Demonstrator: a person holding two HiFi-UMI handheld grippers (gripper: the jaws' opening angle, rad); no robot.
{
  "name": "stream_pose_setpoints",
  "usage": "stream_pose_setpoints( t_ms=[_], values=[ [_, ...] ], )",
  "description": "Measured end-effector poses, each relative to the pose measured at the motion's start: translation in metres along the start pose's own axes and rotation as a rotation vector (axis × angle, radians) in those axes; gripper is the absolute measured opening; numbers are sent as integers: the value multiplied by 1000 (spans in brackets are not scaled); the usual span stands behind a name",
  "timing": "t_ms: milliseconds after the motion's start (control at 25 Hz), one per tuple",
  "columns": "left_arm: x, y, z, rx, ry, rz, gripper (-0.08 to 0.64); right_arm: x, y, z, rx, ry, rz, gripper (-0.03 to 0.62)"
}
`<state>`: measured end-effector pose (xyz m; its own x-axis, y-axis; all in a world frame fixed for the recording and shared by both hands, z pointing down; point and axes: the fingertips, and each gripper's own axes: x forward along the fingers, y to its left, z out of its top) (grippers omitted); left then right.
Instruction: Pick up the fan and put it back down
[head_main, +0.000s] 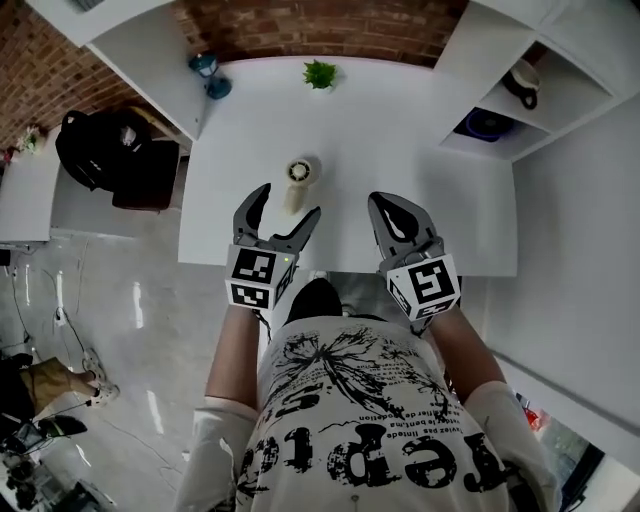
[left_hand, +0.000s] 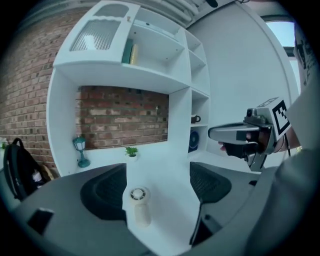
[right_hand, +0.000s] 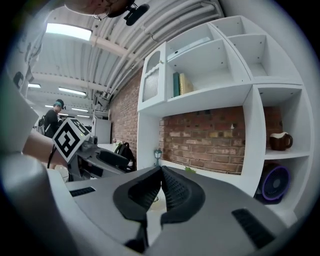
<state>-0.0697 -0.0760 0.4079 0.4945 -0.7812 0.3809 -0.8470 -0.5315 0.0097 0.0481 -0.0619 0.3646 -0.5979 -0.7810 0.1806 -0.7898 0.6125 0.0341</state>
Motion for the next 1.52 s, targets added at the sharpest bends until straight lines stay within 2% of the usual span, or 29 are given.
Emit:
stream_pose_setpoints(
  t_ms=[200, 480, 880, 1000, 1160, 1520],
  values=[
    [64, 34, -39, -33, 134, -30, 388, 46, -17, -16, 18, 51, -15, 15],
    [132, 66, -105, -85, 341, -47, 388, 93, -39, -58, 53, 138, -42, 15],
    [185, 78, -159, -101, 522, -70, 388, 120, -78, -98, 81, 206, -99, 15],
    [196, 78, -169, -117, 557, -64, 388, 121, -85, -106, 99, 223, -109, 15],
    [203, 79, -176, -63, 592, -51, 387, 122, -89, -111, 94, 235, -103, 14],
    [202, 77, -174, -84, 572, -67, 383, 116, -95, -110, 93, 247, -105, 15]
  ],
)
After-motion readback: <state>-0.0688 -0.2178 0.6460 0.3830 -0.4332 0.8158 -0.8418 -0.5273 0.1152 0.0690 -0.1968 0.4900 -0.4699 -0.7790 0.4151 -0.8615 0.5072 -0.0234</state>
